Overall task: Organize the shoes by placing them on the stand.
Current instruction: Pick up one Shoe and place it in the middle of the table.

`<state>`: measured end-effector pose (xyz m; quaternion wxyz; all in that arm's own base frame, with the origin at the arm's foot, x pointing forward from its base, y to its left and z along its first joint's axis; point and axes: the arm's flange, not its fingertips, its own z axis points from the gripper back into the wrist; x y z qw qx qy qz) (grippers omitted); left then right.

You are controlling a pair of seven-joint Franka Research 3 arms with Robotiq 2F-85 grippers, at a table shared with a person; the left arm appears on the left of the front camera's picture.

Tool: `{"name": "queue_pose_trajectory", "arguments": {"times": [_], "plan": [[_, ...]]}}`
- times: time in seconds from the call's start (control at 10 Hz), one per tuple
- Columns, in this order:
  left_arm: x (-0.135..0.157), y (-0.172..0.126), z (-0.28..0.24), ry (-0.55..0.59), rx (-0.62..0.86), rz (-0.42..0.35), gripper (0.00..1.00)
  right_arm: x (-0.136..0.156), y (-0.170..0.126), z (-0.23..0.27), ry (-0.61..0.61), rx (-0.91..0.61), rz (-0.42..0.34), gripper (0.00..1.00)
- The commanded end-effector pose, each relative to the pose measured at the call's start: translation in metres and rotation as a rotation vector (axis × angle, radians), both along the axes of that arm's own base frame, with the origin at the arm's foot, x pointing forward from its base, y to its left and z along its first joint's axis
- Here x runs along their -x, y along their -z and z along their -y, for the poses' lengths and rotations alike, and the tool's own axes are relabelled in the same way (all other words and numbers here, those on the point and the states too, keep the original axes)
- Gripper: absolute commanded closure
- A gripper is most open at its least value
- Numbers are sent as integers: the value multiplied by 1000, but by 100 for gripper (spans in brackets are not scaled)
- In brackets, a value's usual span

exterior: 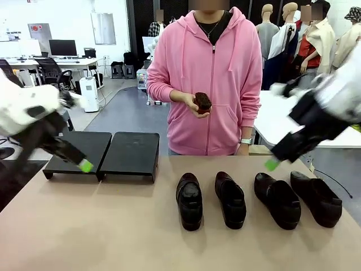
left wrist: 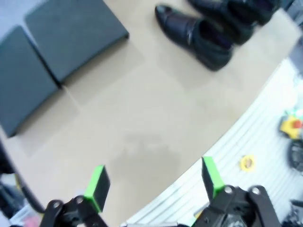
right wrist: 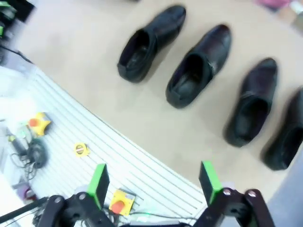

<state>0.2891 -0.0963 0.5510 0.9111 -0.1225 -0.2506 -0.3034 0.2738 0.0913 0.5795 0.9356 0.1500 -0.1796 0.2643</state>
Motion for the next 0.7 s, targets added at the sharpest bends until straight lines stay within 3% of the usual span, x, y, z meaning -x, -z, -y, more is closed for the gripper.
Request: {"name": "queue_pose_trajectory", "arguments": {"times": [0.0,0.3,0.4,0.5,0.6], "plan": [[55,7,-48,-40,39,35,0,36,-23,47,117,-34,59,0],[78,20,-103,-247,220,93,0,55,-16,98,316,-108,133,0],[78,17,-107,-267,272,134,0,55,-13,97,357,-94,204,0],[57,-51,-106,-211,160,66,0,64,-34,99,259,-112,109,0],[57,-51,-106,-211,160,66,0,64,-34,99,259,-112,109,0]]}}
